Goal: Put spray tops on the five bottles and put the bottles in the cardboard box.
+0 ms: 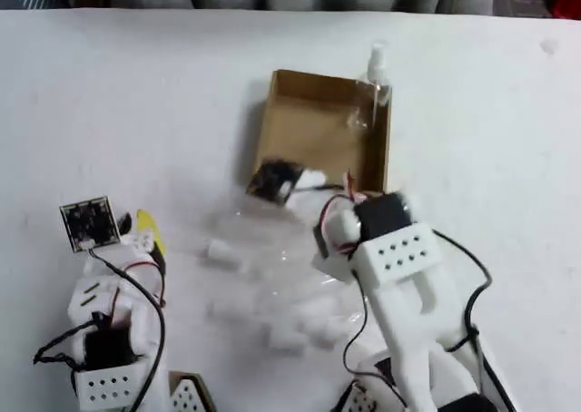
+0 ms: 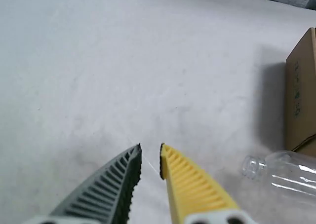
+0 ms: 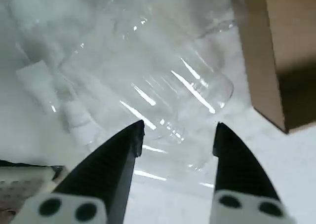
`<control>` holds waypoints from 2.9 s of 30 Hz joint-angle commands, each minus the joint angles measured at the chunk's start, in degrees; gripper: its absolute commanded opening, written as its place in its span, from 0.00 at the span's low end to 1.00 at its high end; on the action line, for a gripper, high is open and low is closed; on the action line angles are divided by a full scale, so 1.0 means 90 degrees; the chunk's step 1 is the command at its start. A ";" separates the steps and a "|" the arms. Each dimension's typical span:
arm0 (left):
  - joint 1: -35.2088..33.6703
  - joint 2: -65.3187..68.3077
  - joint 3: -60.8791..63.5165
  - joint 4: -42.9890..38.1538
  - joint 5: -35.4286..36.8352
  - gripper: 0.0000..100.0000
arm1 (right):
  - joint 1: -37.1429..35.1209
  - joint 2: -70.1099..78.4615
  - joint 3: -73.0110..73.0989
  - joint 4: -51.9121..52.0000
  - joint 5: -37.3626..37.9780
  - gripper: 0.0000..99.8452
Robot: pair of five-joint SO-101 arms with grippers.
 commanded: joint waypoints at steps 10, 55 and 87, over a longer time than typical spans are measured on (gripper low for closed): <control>0.0044 -0.0073 -0.0020 -0.0107 -0.0381 0.07 | -0.0484 -0.0220 0.1563 -0.1998 0.2374 0.21; 0.0034 -0.0073 -0.0020 -0.0107 -0.0352 0.07 | -0.0757 0.2037 -0.0020 -0.2525 0.1436 0.02; -0.2222 -0.0044 -0.0801 -0.0215 0.1289 0.07 | -0.3433 0.4029 -0.1563 -0.5397 -0.7365 0.02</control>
